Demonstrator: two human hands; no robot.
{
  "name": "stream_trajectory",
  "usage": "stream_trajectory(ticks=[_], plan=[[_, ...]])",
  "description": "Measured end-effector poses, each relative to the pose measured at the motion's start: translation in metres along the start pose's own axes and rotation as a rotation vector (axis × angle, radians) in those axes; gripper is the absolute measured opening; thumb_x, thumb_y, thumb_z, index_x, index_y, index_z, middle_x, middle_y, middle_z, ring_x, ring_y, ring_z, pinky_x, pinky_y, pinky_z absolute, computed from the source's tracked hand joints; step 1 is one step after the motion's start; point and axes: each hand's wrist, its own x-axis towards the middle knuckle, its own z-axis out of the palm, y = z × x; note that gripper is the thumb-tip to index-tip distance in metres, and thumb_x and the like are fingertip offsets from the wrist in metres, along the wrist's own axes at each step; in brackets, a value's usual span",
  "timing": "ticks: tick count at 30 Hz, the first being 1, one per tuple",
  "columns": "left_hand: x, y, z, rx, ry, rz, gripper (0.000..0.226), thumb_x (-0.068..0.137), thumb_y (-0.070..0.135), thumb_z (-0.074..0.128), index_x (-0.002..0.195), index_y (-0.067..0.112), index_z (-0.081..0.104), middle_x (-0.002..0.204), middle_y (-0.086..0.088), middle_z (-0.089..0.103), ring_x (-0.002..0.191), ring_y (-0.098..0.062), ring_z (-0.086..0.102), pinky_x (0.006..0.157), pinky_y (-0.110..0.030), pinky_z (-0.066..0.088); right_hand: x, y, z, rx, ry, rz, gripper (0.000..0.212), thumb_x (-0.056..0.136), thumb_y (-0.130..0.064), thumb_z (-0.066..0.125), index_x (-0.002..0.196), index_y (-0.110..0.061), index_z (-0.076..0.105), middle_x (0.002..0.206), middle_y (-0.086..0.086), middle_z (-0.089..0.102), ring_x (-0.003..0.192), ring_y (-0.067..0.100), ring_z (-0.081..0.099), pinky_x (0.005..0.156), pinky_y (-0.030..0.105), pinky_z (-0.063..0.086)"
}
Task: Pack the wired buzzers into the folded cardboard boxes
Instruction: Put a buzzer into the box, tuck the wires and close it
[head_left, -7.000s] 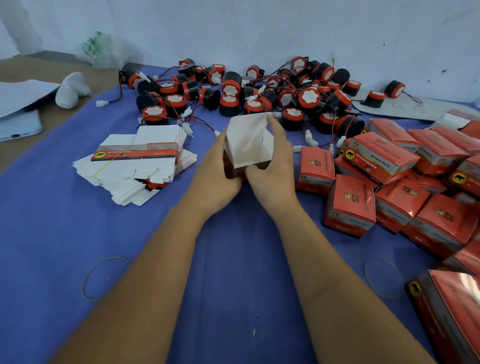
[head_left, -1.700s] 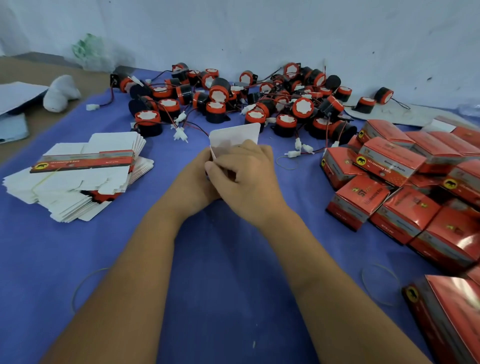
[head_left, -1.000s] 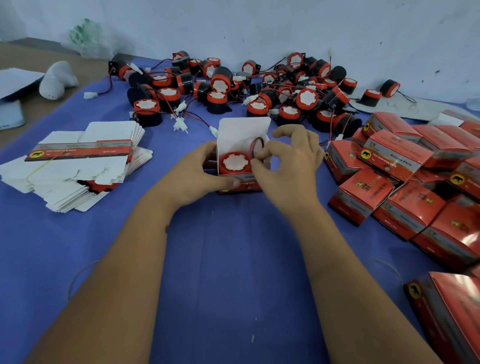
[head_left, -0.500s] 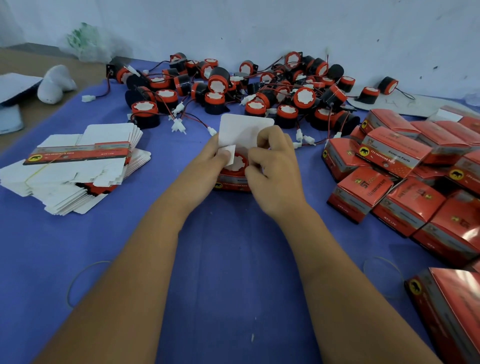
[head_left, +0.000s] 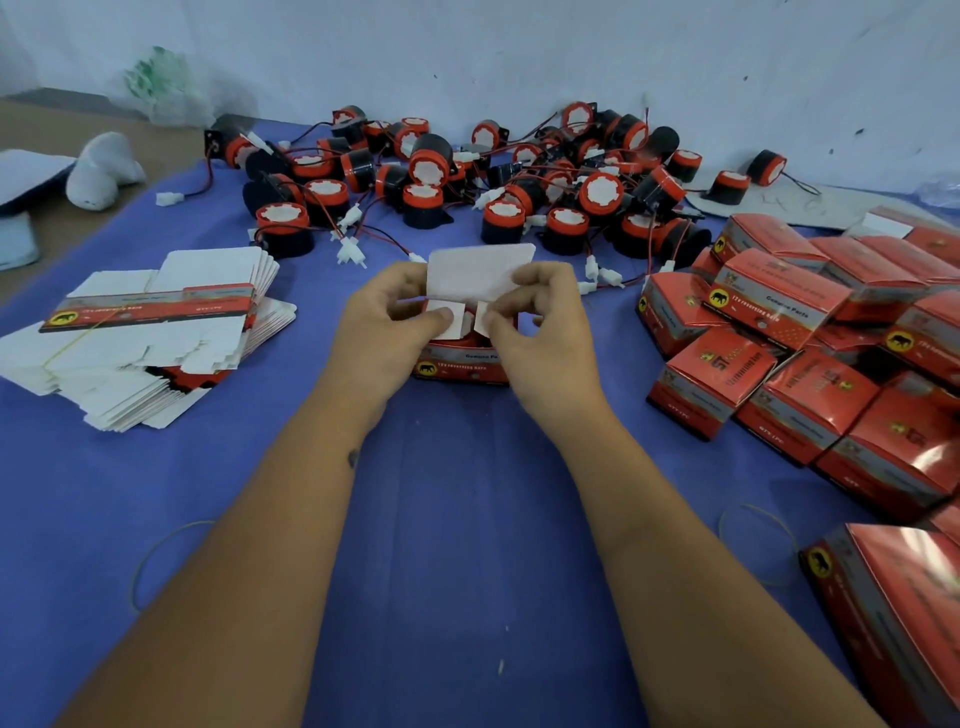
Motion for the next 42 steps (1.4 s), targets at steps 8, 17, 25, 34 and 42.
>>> stream_trajectory(ticks=[8, 17, 25, 34, 42], plan=[[0.006, -0.001, -0.024, 0.057, -0.093, -0.022, 0.030, 0.091, -0.002, 0.056, 0.084, 0.023, 0.071, 0.096, 0.013, 0.073, 0.088, 0.002, 0.068, 0.069, -0.011, 0.052, 0.002, 0.000, -0.009, 0.024, -0.071, -0.060, 0.043, 0.084, 0.021, 0.039, 0.101, 0.000, 0.073, 0.102, 0.002, 0.061, 0.100, 0.017, 0.057, 0.089, 0.029, 0.050], [-0.003, 0.001, -0.039, 0.206, -0.277, -0.008, 0.042, 0.063, 0.041, 0.076, 0.104, 0.044, 0.069, 0.142, 0.023, 0.048, 0.128, 0.006, 0.046, 0.099, -0.021, 0.047, 0.003, 0.003, -0.032, -0.053, -0.346, 0.004, 0.029, 0.086, -0.015, 0.072, 0.114, -0.023, 0.068, 0.125, -0.012, 0.055, 0.113, -0.005, 0.051, 0.092, 0.014, 0.041], [-0.002, 0.000, -0.031, 0.236, -0.222, 0.065, 0.036, 0.086, 0.014, 0.072, 0.118, 0.030, 0.065, 0.132, 0.013, 0.060, 0.123, 0.005, 0.052, 0.090, -0.009, 0.048, 0.002, 0.004, -0.019, -0.115, -0.190, -0.094, 0.025, 0.083, -0.016, 0.076, 0.108, -0.020, 0.072, 0.101, -0.013, 0.059, 0.096, -0.007, 0.055, 0.083, 0.003, 0.037], [-0.005, 0.002, -0.017, 0.076, -0.113, 0.076, 0.021, 0.091, 0.015, 0.065, 0.103, 0.032, 0.070, 0.118, 0.004, 0.070, 0.109, -0.004, 0.065, 0.093, -0.023, 0.054, 0.002, 0.005, -0.017, -0.125, -0.091, -0.115, 0.021, 0.088, -0.022, 0.071, 0.108, -0.023, 0.073, 0.105, -0.010, 0.064, 0.114, 0.011, 0.057, 0.100, 0.033, 0.046], [-0.002, 0.000, -0.013, 0.186, -0.091, 0.142, 0.027, 0.090, 0.010, 0.068, 0.106, 0.031, 0.069, 0.129, 0.000, 0.063, 0.123, -0.008, 0.055, 0.095, -0.012, 0.047, 0.003, 0.008, -0.014, -0.152, -0.076, -0.113, 0.022, 0.091, -0.012, 0.065, 0.108, -0.025, 0.072, 0.127, -0.007, 0.060, 0.122, 0.002, 0.049, 0.099, 0.018, 0.043]])
